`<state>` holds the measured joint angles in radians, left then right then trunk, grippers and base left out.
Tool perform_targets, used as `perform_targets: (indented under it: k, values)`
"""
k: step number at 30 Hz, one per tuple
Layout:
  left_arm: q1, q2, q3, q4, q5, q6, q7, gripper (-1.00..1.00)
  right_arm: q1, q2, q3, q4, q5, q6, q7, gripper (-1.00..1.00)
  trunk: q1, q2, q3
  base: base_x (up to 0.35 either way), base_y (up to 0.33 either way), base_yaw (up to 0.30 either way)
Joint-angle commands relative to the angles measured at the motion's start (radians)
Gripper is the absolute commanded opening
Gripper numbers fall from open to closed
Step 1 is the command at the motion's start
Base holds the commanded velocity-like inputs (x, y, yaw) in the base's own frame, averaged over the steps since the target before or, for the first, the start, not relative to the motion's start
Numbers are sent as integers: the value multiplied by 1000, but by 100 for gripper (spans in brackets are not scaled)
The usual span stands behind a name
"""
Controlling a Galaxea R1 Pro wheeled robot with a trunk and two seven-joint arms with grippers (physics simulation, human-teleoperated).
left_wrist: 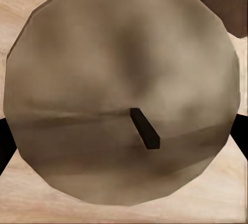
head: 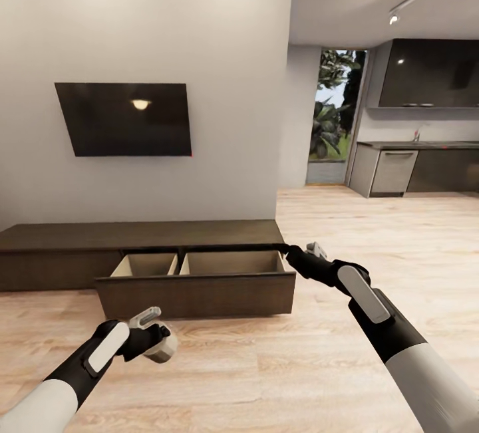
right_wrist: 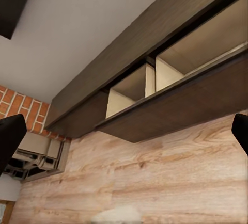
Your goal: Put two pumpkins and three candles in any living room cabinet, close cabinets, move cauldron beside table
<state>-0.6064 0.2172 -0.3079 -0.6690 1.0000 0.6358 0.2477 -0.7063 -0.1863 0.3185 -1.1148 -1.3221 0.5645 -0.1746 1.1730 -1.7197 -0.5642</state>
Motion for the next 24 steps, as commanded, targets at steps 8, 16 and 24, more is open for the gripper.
perform_targets:
  k: [8, 16, 24]
  values:
    - [-5, 37, 151, -359, 6, 314, 66, -100, -1, -1, 2, 1, -11, 1, -9, 100, -31, 56, 24, 0, 0, 0]
    - [-7, 44, 226, -447, 3, 357, 176, -100, -1, -1, 2, 2, -8, 11, -10, 100, -61, 112, 49, 0, 0, 0]
    - [-13, -1, 224, -454, -5, 352, 207, -100, -1, 0, 3, 2, 1, 13, -17, 100, -92, 168, 74, 0, 0, 0]
